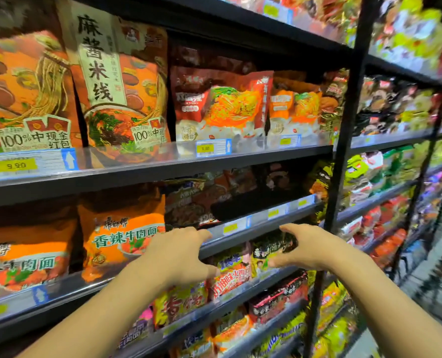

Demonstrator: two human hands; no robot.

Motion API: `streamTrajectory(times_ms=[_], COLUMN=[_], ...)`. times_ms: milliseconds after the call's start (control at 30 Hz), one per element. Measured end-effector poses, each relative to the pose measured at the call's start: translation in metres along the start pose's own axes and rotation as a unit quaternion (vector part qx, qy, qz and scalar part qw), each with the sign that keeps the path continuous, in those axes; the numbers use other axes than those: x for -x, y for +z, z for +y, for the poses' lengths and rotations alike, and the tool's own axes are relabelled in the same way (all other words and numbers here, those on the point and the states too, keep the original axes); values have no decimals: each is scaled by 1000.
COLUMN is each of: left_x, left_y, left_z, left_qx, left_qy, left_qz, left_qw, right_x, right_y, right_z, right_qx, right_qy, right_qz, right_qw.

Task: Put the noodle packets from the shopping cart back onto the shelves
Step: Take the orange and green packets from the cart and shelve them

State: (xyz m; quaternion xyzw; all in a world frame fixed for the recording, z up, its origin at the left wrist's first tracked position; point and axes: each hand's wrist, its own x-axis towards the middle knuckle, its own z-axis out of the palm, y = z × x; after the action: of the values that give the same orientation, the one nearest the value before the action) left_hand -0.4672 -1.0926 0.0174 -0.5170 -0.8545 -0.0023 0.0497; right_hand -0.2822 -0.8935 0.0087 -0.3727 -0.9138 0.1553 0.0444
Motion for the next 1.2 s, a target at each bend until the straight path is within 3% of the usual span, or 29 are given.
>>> streamTrajectory(times_ms=[267, 567, 833, 1200], left_x=[-76, -176, -244, -364], left_y=[4, 29, 36, 67], left_z=[123, 325, 482, 663], left_qx=[-9, -2, 21, 14], left_qy=[52, 144, 245, 362], left_qz=[-30, -51, -53, -61], left_qw=[998, 988, 968, 930], right_x=[0, 17, 39, 26], right_y=[-38, -80, -111, -133], right_z=[125, 322, 465, 635], right_qx=[5, 15, 37, -17], right_qy=[35, 100, 207, 333], right_qz=[18, 28, 50, 72], right_qw=[999, 994, 976, 940])
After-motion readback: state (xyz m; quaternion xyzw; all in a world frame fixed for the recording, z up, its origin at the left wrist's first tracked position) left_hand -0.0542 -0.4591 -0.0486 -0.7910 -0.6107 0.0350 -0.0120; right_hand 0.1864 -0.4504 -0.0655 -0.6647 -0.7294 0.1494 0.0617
